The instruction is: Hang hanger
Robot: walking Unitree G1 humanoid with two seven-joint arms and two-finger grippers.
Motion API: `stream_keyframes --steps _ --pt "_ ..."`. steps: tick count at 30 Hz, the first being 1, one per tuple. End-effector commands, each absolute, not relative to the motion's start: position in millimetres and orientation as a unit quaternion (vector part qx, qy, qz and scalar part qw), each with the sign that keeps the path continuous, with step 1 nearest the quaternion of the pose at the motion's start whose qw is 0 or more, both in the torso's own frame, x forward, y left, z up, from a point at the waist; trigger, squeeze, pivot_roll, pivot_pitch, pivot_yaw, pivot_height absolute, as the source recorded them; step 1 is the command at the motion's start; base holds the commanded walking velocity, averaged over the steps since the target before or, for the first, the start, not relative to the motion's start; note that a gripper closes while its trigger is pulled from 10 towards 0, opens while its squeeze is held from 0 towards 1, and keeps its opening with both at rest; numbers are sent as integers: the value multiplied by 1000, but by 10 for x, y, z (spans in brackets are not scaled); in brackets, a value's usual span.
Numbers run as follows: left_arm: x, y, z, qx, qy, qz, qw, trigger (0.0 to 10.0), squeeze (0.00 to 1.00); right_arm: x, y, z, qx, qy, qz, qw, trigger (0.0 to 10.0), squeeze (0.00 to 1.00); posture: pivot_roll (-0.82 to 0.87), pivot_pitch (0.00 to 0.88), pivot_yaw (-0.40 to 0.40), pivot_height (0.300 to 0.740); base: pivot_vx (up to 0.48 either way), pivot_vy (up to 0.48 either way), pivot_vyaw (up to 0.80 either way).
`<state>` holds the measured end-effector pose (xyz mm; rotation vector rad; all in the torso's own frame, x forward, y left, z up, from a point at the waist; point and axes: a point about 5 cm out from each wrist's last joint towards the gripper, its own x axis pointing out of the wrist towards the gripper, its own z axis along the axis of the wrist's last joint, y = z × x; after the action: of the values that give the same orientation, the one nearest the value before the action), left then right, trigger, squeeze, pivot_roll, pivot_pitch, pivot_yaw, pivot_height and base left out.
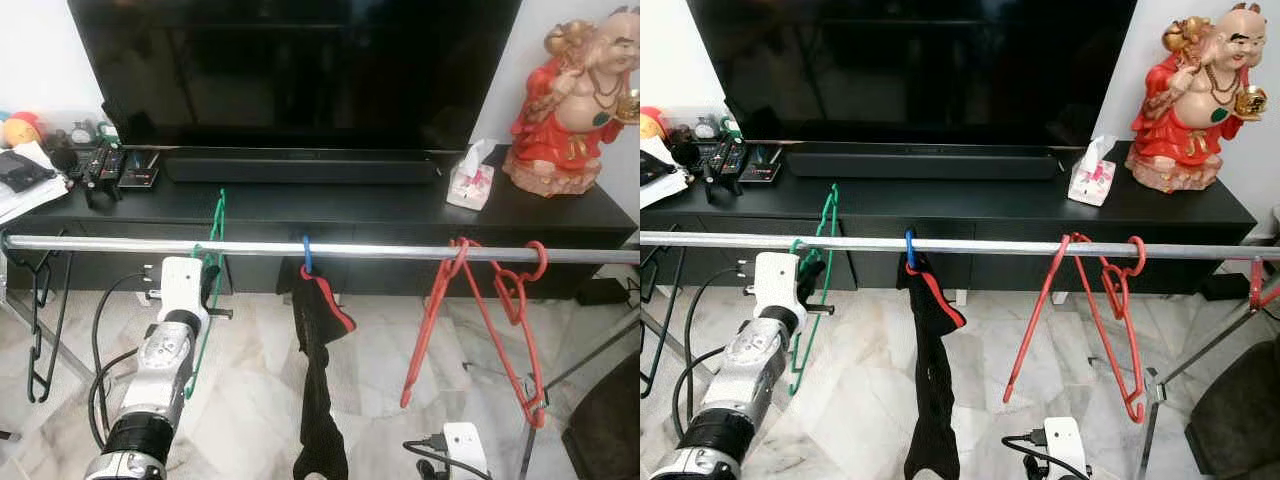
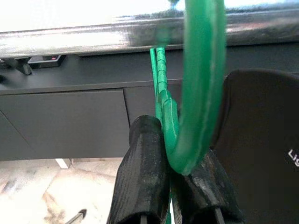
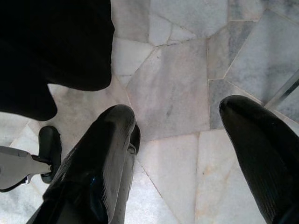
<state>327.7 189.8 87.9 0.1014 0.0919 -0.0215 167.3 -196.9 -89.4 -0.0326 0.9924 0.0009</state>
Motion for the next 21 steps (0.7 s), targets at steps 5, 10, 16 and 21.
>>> stream_keyframes --steps 5,10,16,21 --pt "3243 1819 719 63 98 -34 993 10000 0 1673 -1969 -894 -16 477 1 879 10000 0 -56 0 -34 740 0 0 0" --pt "3215 1849 684 71 110 -33 991 10000 0 1673 -1969 -894 -17 477 2 879 10000 0 -56 0 -34 740 0 0 0" --pt "3169 1887 672 76 112 -33 990 10000 0 1673 -1969 -894 -18 478 4 878 10000 0 -51 0 -35 740 0 0 0" --pt "3139 1898 728 68 90 -35 993 10000 0 1674 -1972 -893 -19 477 4 878 10000 0 -52 0 -36 740 0 0 0"
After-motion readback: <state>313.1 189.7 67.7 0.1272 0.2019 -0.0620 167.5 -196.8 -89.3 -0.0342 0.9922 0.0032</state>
